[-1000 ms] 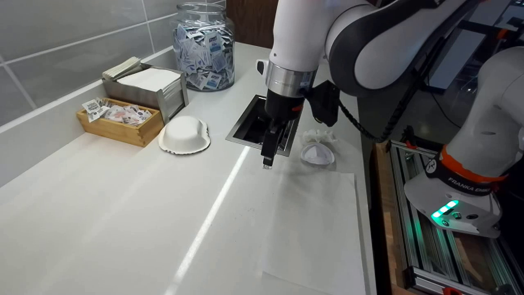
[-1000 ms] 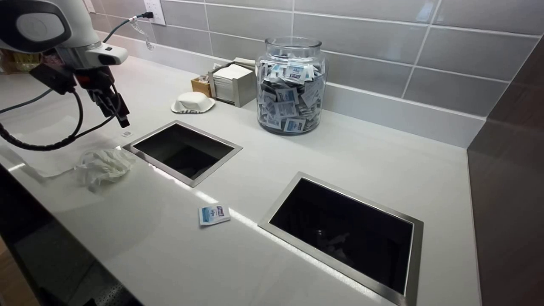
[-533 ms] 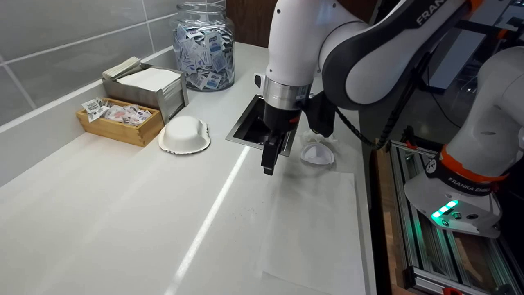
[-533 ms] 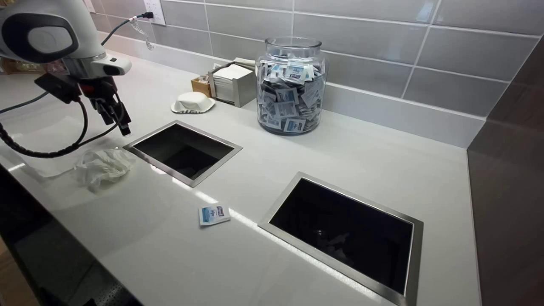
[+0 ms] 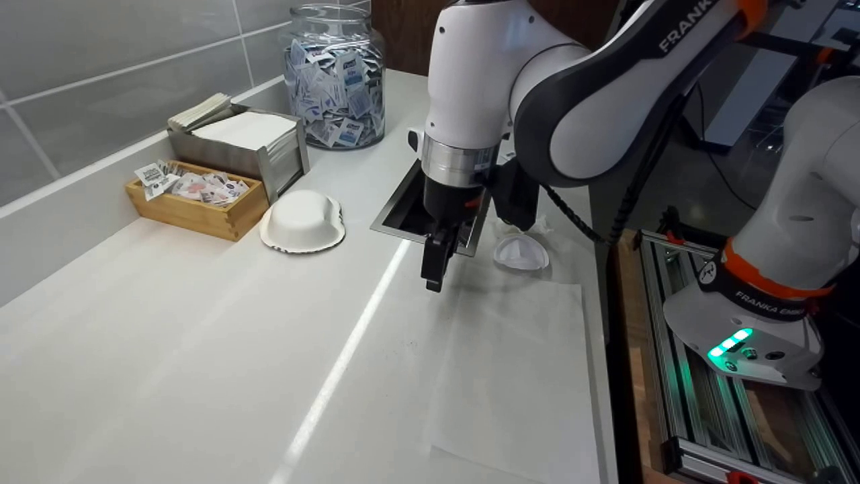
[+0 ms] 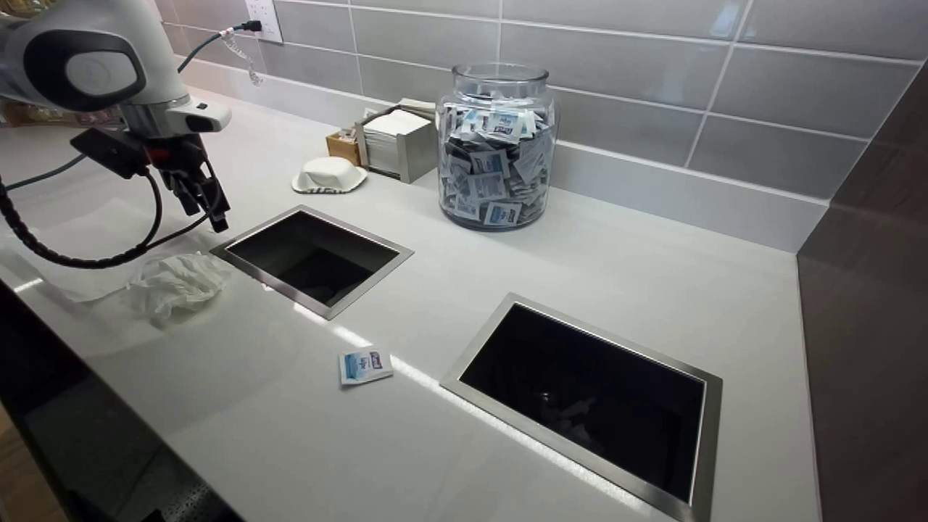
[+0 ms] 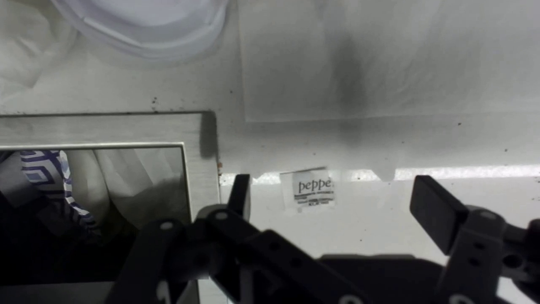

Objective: Squeeze the small white packet twice, pick up the small white packet and put it in the left bin

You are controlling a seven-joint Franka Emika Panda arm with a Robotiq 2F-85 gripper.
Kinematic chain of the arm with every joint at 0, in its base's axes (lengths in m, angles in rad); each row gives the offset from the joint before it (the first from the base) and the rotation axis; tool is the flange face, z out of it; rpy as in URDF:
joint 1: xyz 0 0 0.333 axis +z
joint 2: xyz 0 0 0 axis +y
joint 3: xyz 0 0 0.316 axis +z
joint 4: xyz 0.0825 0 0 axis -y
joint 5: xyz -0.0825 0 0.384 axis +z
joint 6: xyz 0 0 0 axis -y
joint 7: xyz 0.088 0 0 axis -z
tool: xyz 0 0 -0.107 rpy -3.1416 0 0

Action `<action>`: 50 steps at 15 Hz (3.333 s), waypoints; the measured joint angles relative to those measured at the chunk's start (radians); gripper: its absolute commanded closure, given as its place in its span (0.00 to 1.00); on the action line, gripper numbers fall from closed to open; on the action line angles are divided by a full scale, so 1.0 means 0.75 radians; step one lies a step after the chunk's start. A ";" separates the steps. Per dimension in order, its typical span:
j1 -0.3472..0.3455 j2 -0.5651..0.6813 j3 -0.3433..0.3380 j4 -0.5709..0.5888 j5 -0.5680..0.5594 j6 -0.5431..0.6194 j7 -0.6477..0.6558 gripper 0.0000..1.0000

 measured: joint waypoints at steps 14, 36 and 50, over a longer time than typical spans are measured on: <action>0.024 0.036 -0.002 0.039 -0.002 0.000 0.000 0.02; 0.029 0.040 -0.018 0.038 -0.011 0.000 0.000 0.24; 0.027 0.040 -0.031 0.037 -0.011 0.000 0.000 0.35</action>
